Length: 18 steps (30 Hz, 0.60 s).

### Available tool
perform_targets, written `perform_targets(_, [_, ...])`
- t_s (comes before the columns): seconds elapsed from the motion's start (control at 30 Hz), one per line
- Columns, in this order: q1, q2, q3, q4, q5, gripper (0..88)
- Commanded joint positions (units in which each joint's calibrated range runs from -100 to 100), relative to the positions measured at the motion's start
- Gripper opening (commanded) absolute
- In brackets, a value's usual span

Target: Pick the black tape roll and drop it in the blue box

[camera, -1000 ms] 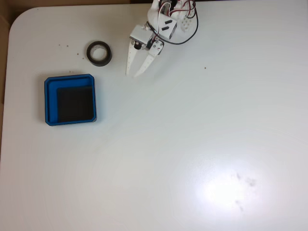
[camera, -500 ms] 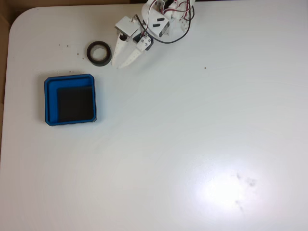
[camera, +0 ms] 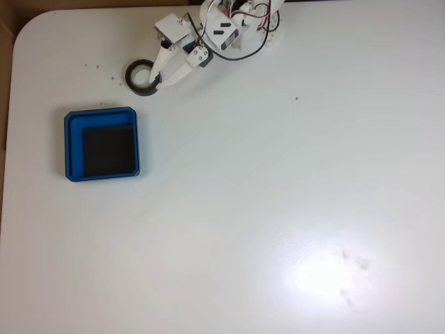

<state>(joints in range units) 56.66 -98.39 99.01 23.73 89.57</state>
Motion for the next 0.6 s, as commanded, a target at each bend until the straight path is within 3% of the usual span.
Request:
perform_targets(0.0, [1.9, -0.4, 0.5, -0.6, 0.3, 1.0])
perform_targets(0.57, [14.1, -0.3, 0.4, -0.4, 0.4, 1.0])
